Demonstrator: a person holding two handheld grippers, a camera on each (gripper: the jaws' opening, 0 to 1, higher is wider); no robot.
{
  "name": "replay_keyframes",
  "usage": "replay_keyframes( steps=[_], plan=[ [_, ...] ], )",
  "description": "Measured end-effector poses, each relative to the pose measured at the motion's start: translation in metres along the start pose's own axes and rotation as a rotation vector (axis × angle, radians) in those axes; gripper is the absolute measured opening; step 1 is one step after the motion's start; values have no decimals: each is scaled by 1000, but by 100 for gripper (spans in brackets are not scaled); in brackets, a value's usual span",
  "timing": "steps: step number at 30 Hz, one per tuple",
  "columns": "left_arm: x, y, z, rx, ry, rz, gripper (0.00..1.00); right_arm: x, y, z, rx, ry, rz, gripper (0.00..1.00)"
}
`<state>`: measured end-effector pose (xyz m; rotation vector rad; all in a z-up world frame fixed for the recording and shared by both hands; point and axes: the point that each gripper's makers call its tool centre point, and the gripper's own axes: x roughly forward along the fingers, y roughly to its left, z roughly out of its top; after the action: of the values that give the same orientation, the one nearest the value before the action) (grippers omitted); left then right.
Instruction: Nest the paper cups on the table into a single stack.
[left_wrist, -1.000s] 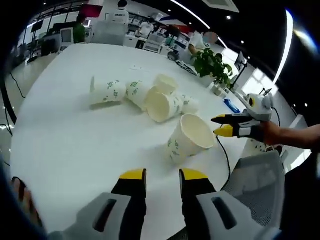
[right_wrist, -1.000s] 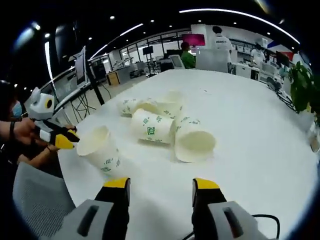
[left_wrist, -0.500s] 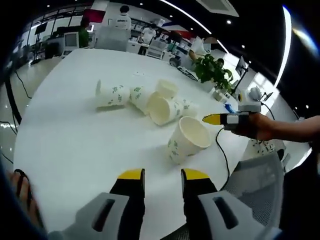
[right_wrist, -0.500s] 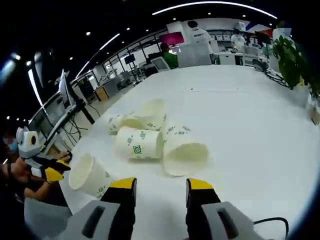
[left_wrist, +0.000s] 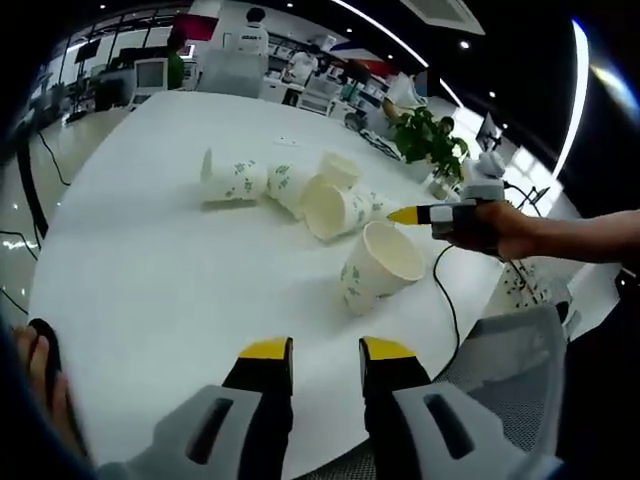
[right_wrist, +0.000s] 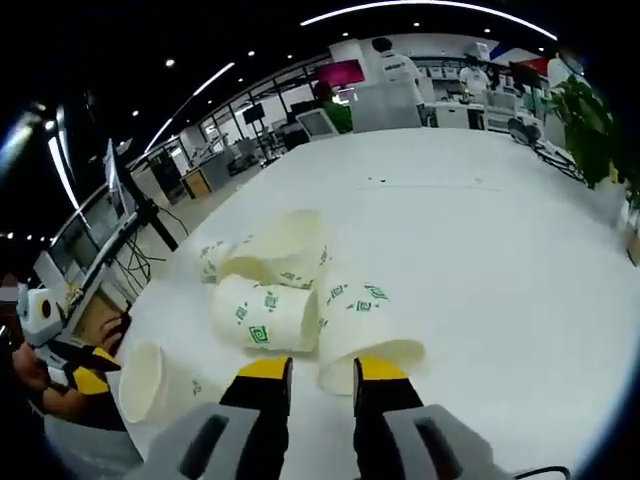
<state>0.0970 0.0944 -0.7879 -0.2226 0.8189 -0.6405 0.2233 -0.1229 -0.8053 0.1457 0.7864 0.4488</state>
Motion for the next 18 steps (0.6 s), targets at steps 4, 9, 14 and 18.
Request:
replay_keyframes(
  steps=[4, 9, 14, 18],
  plan=[
    [-3, -1, 0, 2, 2, 3, 24, 3, -5, 2, -11, 5, -20, 6],
    [-5, 4, 3, 11, 2, 10, 24, 1, -15, 3, -22, 2, -33, 0],
    [-3, 4, 5, 24, 9, 10, 23, -4, -16, 4, -61, 10, -28, 0],
    [-1, -2, 8, 37, 11, -1, 23, -16, -12, 1, -74, 8, -33, 0]
  ],
)
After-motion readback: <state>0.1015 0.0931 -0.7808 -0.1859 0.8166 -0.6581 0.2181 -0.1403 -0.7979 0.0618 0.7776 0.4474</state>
